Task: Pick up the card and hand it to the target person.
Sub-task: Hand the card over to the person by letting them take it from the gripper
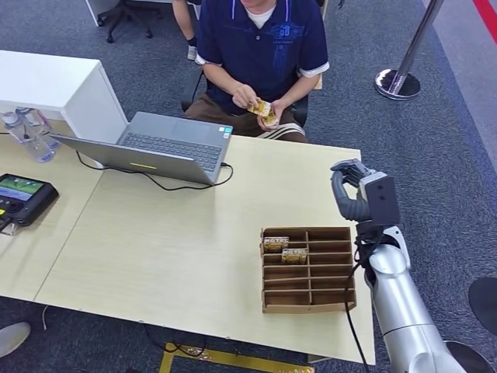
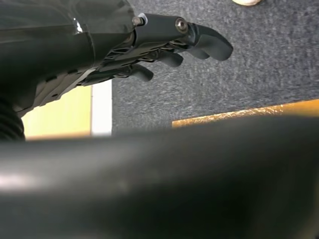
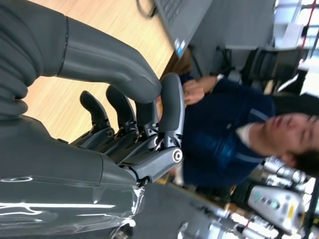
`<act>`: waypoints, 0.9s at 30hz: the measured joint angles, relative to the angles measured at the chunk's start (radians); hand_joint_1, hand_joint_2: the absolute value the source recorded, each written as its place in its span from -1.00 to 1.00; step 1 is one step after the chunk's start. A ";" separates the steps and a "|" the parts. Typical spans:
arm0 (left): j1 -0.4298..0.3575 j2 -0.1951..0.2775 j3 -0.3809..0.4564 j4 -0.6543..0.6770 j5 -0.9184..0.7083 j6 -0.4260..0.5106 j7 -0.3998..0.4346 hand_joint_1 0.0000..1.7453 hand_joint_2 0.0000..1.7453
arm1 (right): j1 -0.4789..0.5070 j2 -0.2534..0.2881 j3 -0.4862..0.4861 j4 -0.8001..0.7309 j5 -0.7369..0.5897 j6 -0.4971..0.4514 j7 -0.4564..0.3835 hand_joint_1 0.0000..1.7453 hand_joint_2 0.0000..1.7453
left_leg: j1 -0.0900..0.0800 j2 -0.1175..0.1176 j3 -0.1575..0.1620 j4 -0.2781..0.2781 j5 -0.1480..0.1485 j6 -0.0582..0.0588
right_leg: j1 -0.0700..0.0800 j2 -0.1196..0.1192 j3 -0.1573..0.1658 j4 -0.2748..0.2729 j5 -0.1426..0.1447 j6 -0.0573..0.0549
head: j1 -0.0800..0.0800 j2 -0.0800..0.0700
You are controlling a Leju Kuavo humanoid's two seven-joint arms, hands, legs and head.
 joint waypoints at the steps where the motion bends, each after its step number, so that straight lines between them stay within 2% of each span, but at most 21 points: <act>1: 0.001 0.000 0.000 0.000 0.000 0.001 0.000 -1.00 -1.00 | 0.007 -0.007 -0.027 0.000 0.002 0.002 -0.007 0.76 1.00 | 0.000 0.000 0.000 0.000 0.000 0.000 | 0.000 0.000 0.000 0.000 0.000 0.000 | 0.000 0.000; 6: 0.001 -0.001 0.000 0.000 0.001 0.003 0.000 -1.00 -1.00 | 0.026 -0.020 -0.096 0.000 0.020 -0.004 -0.008 0.80 1.00 | 0.001 0.001 0.001 0.000 0.000 0.000 | 0.000 0.001 0.000 0.000 0.000 0.000 | 0.000 0.000; 11: 0.001 -0.001 0.001 0.000 0.004 0.006 -0.005 -1.00 -1.00 | 0.040 -0.039 -0.196 0.028 0.018 -0.127 0.003 0.76 1.00 | 0.001 -0.001 0.001 0.000 0.000 0.000 | 0.001 -0.001 0.000 0.000 0.000 0.000 | 0.000 0.000; 14: 0.002 -0.001 0.001 0.000 0.000 0.006 -0.008 -1.00 -1.00 | 0.042 -0.078 -0.318 0.135 0.008 -0.188 -0.036 0.73 1.00 | 0.000 -0.002 0.000 0.000 0.000 0.000 | 0.000 -0.002 0.001 0.000 0.000 0.000 | 0.000 0.000; 19: 0.001 -0.001 0.001 0.000 -0.012 0.006 -0.008 -1.00 -1.00 | 0.056 -0.151 -0.501 0.419 -0.006 -0.229 -0.050 0.74 1.00 | 0.000 -0.003 -0.001 0.001 -0.001 0.001 | 0.000 -0.003 0.001 -0.001 0.000 0.000 | 0.000 0.000; 22: 0.000 -0.001 0.001 0.000 -0.020 0.005 -0.009 -1.00 -1.00 | 0.077 -0.175 -0.565 0.554 -0.002 -0.249 0.008 0.73 1.00 | 0.000 -0.003 -0.001 0.001 -0.001 0.002 | 0.000 -0.003 0.000 -0.001 0.000 0.000 | 0.000 0.000; 27: -0.001 -0.003 0.000 0.000 -0.031 -0.004 -0.019 -1.00 -1.00 | 0.142 -0.186 -0.631 0.714 -0.002 -0.254 0.163 0.39 1.00 | 0.001 -0.004 -0.001 0.001 -0.001 0.002 | 0.001 -0.004 0.000 -0.001 -0.001 0.000 | 0.000 0.000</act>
